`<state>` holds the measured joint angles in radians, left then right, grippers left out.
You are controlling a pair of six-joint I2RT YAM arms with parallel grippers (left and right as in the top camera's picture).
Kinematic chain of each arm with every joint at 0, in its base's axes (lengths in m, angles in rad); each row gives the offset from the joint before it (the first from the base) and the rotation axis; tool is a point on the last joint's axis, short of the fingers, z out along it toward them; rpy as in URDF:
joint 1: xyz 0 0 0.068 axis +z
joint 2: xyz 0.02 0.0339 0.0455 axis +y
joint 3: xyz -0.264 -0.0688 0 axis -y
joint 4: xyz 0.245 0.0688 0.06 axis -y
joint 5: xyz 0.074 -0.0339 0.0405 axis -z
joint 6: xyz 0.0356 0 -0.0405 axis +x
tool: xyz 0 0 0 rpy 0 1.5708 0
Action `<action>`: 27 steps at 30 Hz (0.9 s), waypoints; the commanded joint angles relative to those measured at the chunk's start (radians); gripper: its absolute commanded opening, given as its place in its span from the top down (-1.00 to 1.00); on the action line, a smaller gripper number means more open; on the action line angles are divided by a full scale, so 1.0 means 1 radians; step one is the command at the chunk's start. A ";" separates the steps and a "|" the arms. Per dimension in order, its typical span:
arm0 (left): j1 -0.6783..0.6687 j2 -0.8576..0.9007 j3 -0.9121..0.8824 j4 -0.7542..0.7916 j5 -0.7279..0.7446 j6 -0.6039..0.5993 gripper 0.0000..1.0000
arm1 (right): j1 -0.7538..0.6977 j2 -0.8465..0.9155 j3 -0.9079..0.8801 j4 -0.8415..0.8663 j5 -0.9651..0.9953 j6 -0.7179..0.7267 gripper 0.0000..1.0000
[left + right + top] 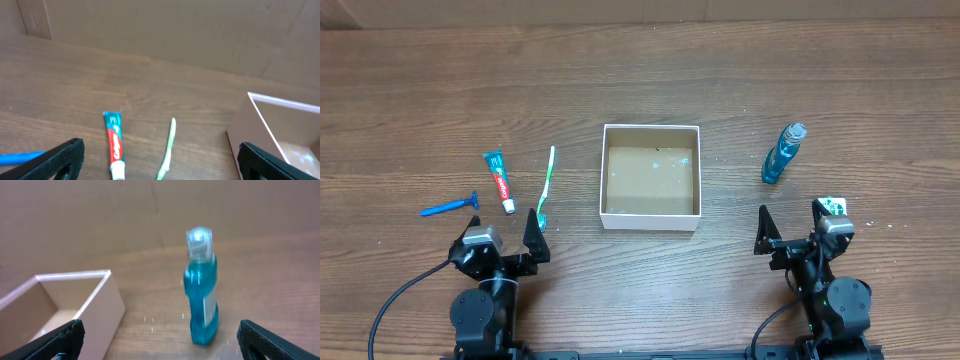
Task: Pack container
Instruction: 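Move the right gripper over the blue mouthwash bottle and lower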
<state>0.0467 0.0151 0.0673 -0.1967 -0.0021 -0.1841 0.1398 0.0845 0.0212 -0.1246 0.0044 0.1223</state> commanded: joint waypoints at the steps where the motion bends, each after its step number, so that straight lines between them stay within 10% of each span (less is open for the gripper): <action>1: 0.005 0.016 0.137 -0.072 0.030 -0.015 -1.00 | 0.005 0.100 0.097 -0.002 -0.002 0.032 -1.00; 12: 0.005 0.332 0.467 -0.245 0.030 -0.014 -1.00 | -0.010 0.621 0.531 -0.130 0.009 0.032 -1.00; 27: 0.005 0.858 1.048 -0.706 0.106 -0.014 -1.00 | -0.198 1.316 1.386 -0.832 -0.133 0.035 -1.00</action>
<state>0.0467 0.7910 0.9894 -0.8257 0.0650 -0.1852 -0.0151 1.3159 1.2736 -0.8677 -0.0738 0.1547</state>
